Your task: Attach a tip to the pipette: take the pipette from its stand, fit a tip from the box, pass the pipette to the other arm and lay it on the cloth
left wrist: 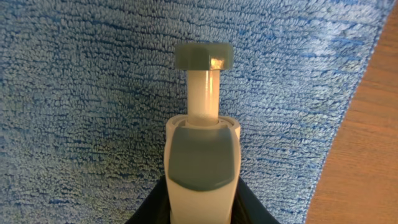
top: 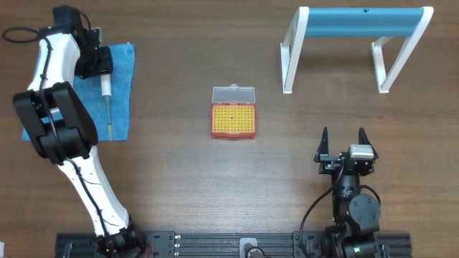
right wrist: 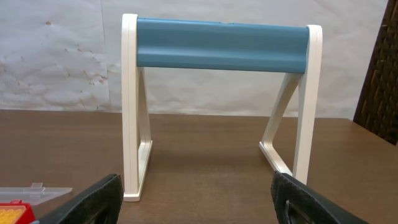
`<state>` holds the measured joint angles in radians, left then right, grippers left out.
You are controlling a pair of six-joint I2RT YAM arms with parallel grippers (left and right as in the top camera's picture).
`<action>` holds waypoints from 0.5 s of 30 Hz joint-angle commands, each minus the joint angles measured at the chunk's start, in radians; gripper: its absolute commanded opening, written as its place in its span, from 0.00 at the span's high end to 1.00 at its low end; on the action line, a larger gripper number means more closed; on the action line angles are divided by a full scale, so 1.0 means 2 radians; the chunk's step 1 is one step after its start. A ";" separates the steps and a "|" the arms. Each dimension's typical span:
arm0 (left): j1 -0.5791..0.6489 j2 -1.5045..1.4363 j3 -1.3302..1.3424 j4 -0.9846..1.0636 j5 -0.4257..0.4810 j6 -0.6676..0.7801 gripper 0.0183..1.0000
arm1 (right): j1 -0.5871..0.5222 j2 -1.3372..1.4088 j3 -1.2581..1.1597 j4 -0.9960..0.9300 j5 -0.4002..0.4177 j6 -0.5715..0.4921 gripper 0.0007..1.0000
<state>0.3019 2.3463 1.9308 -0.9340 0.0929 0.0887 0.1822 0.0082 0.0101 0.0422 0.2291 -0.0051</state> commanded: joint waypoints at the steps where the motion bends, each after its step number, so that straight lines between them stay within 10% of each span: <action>1: 0.000 0.009 0.010 0.002 -0.008 -0.001 0.80 | -0.001 -0.002 -0.003 0.011 -0.006 0.006 0.21; 10: 0.000 0.009 -0.002 0.007 -0.007 -0.001 0.69 | -0.001 -0.002 -0.003 0.014 -0.006 0.004 0.21; 15: 0.000 0.009 -0.002 0.005 -0.007 -0.001 0.41 | -0.001 -0.002 -0.003 0.014 -0.006 0.004 0.21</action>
<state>0.3019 2.3463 1.9308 -0.9257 0.0883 0.0837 0.1822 0.0082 0.0101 0.0616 0.2295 -0.0051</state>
